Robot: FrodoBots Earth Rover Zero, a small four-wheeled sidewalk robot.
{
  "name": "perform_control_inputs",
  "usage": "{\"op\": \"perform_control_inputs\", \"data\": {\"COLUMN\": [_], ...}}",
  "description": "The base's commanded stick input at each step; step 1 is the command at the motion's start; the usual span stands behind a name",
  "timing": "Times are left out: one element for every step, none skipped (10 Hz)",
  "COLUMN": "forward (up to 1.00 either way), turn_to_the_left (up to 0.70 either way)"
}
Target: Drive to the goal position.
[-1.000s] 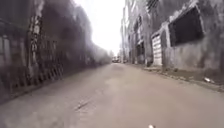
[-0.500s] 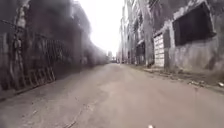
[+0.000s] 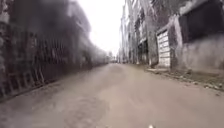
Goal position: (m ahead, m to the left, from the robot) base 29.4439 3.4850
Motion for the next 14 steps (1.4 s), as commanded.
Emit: {"op": "perform_control_inputs", "data": {"forward": [1.0,1.0,1.0,1.0,1.0,1.0,1.0,1.0,1.0,1.0,1.0,1.0,1.0,1.0], "turn_to_the_left": [0.0,0.0,0.0,0.0,0.0,0.0,0.0,-0.09,-0.27,-0.27,-0.19,-0.02,0.0,0.0]}}
